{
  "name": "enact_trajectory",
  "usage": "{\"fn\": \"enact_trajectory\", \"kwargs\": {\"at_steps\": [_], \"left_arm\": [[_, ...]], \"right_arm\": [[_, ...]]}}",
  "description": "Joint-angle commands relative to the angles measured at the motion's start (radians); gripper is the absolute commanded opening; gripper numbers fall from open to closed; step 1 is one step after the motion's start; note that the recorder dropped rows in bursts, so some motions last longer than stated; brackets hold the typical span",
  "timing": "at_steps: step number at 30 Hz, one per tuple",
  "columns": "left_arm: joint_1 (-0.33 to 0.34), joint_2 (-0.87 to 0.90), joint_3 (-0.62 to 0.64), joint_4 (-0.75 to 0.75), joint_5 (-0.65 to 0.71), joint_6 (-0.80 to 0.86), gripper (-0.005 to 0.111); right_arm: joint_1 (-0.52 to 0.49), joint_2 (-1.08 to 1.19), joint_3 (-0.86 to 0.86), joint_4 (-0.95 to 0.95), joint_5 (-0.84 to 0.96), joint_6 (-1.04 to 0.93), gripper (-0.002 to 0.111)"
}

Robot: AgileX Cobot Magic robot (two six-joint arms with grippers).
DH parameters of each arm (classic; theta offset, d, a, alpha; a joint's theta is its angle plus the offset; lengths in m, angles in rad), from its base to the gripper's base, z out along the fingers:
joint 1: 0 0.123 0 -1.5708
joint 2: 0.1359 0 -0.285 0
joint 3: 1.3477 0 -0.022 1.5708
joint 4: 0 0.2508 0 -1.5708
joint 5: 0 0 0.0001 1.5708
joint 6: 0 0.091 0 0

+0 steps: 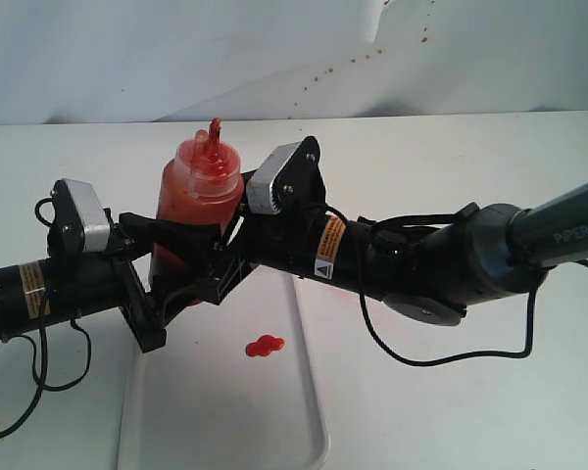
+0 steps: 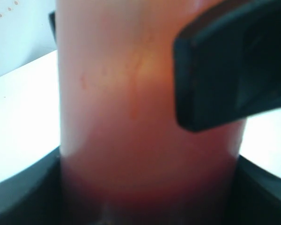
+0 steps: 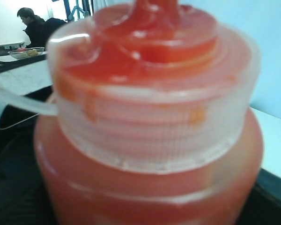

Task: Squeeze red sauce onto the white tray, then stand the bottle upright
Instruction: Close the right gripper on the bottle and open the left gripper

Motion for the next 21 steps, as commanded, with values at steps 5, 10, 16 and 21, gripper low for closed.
{"fn": "enact_trajectory", "kwargs": {"at_steps": [5,10,16,21], "left_arm": [[-0.006,-0.008,-0.01,-0.028,-0.059,-0.003,0.022],[-0.006,-0.008,-0.01,-0.032,-0.059,-0.003,0.036],[-0.006,-0.008,-0.01,-0.099,-0.059,-0.015,0.081],[-0.006,-0.008,-0.01,-0.112,-0.059,-0.03,0.104]], "right_arm": [[0.0,0.001,-0.005,-0.012,-0.001,-0.002,0.0],[0.0,0.001,-0.005,-0.012,-0.001,-0.002,0.0],[0.0,0.001,-0.005,-0.004,-0.001,-0.002,0.0],[0.0,0.001,-0.005,-0.004,-0.001,-0.007,0.0]]}}
